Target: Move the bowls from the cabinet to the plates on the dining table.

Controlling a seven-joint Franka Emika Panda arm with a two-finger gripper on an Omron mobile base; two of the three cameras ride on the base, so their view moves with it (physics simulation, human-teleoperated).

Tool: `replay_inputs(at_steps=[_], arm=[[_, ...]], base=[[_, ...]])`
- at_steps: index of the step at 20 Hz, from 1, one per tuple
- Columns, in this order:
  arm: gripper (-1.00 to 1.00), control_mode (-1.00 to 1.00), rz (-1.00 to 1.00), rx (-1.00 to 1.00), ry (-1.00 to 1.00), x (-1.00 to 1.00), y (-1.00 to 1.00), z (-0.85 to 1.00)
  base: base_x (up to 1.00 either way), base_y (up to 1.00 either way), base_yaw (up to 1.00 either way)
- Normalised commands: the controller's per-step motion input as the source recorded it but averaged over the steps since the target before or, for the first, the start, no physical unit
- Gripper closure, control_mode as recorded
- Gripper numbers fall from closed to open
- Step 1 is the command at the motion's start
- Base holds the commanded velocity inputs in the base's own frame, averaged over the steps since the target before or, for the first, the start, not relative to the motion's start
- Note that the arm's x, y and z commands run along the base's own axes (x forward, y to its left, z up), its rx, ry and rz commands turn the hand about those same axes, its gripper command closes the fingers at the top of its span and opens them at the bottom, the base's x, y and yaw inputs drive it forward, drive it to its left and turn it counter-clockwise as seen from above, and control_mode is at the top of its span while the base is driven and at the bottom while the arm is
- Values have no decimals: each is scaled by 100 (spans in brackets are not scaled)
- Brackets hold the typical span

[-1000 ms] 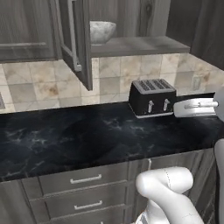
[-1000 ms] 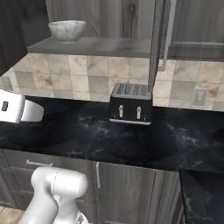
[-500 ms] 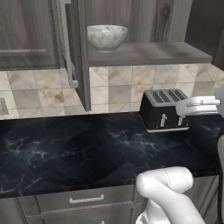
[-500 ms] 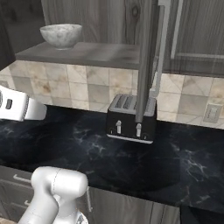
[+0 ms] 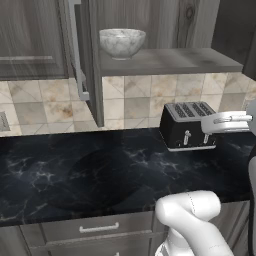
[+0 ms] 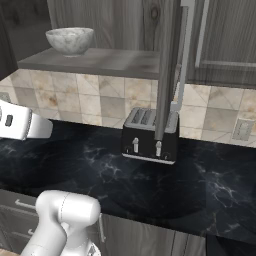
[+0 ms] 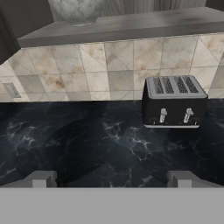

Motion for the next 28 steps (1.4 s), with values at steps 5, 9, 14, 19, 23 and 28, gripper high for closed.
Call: replay_inputs(at_steps=[5,9,14,19,23,28], arm=[[-100,100,0,0,0,0,0,0],[-100,100,0,0,0,0,0,0],[-100,100,0,0,0,0,0,0],[-100,100,0,0,0,0,0,0],[-100,100,0,0,0,0,0,0],[-100,100,0,0,0,0,0,0]], base=[[100,3,-13],[65,48,-3],[32,52,0],[0,9,0],[0,0,0],[0,0,0]])
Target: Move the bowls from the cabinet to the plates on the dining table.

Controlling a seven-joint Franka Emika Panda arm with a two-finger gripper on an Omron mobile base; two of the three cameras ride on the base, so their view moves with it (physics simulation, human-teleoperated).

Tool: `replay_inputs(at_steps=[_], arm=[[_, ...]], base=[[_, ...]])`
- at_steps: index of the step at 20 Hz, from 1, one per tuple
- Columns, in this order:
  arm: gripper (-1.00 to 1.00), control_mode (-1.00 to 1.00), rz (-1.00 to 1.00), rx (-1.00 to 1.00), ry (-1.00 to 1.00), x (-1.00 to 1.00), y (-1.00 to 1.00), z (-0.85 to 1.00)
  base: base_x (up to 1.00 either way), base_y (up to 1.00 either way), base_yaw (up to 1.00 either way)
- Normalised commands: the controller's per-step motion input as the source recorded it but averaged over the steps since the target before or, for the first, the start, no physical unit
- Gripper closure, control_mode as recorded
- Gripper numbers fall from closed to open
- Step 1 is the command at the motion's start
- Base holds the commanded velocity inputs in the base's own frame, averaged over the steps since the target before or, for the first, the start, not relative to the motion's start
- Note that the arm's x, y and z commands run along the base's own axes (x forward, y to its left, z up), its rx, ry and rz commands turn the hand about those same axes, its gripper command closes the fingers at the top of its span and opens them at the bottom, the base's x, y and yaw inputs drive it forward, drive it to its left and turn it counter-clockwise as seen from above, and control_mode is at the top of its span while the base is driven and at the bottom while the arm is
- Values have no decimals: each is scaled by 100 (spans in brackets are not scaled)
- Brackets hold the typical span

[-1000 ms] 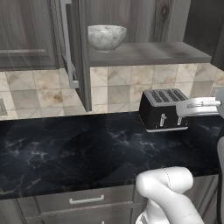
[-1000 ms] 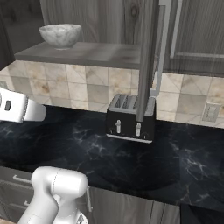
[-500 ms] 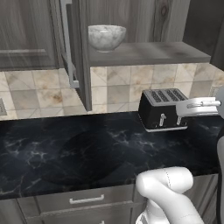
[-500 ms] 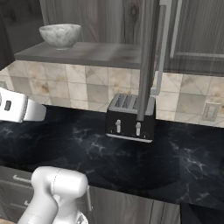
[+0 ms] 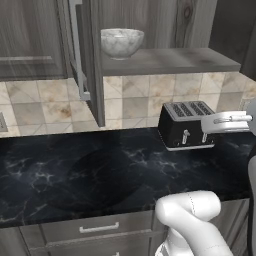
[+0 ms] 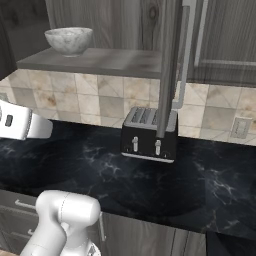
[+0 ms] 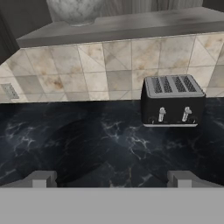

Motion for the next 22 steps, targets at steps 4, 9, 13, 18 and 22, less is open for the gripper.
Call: replay_inputs(at_steps=[4,9,13,18,22], arm=[[-100,100,0,0,0,0,0,0],[-100,100,0,0,0,0,0,0],[-100,-100,0,0,0,0,0,0],[-100,-100,0,0,0,-5,0,0],[-100,-100,5,0,-2,-41,1,0]], base=[[0,0,0],[0,0,0],[0,0,0],[0,0,0],[0,0,0]])
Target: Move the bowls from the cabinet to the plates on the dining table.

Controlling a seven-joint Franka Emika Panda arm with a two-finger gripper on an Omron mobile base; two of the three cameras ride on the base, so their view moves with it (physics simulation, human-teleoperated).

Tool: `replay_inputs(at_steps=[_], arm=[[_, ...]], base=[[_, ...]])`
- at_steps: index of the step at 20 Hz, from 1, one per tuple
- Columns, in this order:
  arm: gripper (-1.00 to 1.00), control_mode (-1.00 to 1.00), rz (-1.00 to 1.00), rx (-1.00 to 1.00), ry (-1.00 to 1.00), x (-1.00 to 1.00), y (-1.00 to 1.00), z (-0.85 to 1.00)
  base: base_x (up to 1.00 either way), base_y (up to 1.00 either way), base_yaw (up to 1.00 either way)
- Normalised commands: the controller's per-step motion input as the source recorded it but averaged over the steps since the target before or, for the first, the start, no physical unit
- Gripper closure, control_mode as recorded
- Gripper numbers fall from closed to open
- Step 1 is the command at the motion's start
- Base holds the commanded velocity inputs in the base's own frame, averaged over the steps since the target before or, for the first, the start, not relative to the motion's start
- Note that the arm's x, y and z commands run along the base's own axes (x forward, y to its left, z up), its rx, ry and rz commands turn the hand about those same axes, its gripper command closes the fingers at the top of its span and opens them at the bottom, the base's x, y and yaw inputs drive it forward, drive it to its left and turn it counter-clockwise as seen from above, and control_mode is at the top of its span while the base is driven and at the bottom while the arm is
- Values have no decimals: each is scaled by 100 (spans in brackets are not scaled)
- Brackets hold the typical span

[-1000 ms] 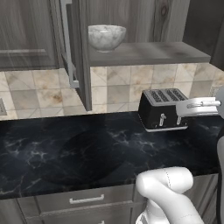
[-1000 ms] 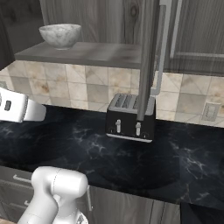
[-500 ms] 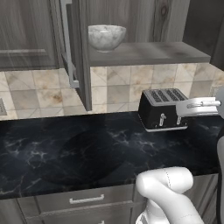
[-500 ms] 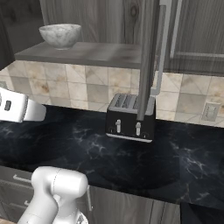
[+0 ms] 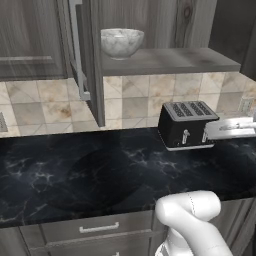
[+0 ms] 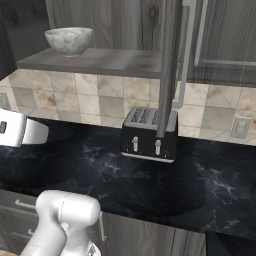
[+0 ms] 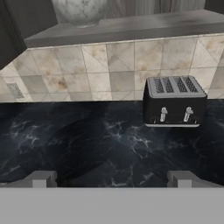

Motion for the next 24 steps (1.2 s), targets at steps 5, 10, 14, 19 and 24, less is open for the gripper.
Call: replay_inputs(at_steps=[5,10,14,19,24], arm=[[-100,-100,6,0,-3,-35,0,1],[-100,-100,-6,-2,-1,45,4,21],[-100,-100,-16,-4,0,49,13,75],[-100,-100,-4,0,0,-5,2,84],[-100,-100,-2,2,-1,1,-8,34]], base=[[0,0,0],[0,0,0],[0,0,0],[0,0,0],[0,0,0]])
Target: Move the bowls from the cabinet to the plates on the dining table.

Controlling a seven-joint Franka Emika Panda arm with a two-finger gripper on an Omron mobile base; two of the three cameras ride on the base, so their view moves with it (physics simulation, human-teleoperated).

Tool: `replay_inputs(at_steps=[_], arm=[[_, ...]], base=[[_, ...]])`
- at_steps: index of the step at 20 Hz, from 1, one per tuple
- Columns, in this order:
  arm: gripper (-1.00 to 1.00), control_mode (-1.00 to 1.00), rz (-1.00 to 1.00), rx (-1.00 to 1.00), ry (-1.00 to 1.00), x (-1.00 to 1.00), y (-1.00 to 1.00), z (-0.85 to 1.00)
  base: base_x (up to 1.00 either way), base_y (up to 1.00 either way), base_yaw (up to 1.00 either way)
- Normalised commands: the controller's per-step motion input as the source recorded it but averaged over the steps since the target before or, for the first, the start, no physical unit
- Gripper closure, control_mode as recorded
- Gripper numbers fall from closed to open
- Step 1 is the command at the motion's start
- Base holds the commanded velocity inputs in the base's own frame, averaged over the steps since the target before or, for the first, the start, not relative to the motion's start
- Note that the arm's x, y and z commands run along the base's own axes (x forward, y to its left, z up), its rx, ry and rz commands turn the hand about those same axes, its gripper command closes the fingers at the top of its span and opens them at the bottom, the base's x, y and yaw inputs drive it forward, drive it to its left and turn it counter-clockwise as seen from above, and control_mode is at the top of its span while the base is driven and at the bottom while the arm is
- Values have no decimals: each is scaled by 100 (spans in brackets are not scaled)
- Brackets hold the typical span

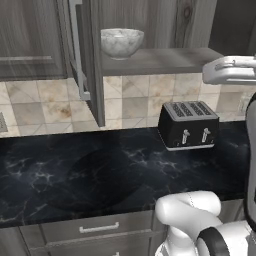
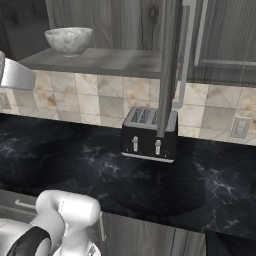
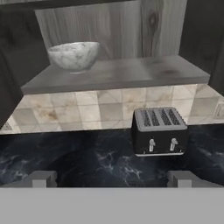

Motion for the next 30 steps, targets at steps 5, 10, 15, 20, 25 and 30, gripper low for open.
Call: replay_inputs(at_steps=[5,10,15,20,25,30], arm=[[-100,-100,-19,4,2,75,-39,-33],[-100,-100,-25,9,5,65,-3,-24],[-100,-100,-17,15,-9,9,0,0],[-100,-100,-1,22,-8,0,-5,0],[-100,-100,1,17,0,13,-20,0],[-100,-100,0,16,0,31,-2,7]], base=[[0,0,0],[0,0,0],[0,0,0],[0,0,0],[0,0,0],[0,0,0]])
